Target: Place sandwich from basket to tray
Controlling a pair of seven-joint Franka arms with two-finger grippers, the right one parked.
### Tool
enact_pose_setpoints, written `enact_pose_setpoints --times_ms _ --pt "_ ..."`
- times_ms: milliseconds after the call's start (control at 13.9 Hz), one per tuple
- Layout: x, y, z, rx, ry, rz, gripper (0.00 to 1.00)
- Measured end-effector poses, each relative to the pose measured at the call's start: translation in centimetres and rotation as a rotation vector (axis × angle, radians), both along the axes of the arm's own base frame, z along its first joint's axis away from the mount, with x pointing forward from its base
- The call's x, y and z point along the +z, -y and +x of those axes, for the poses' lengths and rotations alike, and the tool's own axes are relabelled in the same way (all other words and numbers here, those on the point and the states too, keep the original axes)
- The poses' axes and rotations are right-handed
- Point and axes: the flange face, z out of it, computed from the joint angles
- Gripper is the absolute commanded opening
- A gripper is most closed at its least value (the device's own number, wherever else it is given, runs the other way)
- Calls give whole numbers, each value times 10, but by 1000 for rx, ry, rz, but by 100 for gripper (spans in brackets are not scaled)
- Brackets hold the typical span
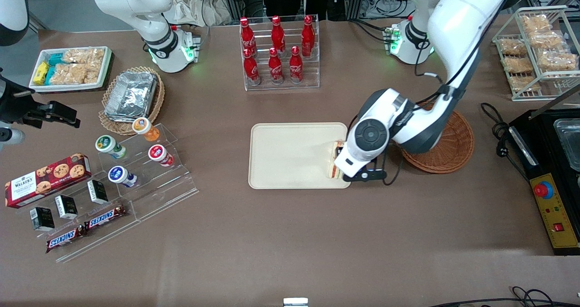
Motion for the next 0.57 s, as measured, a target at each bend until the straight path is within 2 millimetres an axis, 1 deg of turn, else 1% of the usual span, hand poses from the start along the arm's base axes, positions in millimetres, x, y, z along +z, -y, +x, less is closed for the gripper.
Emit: enact_pose_setpoints --times_ms 144,359,503,575 --pt "21 -20 5 -10 7 12 100" --pt "42 -50 11 -19 -6 36 100" --pt "60 -77 15 -44 -15 47 100" --pt "72 -94 18 -64 -13 52 100"
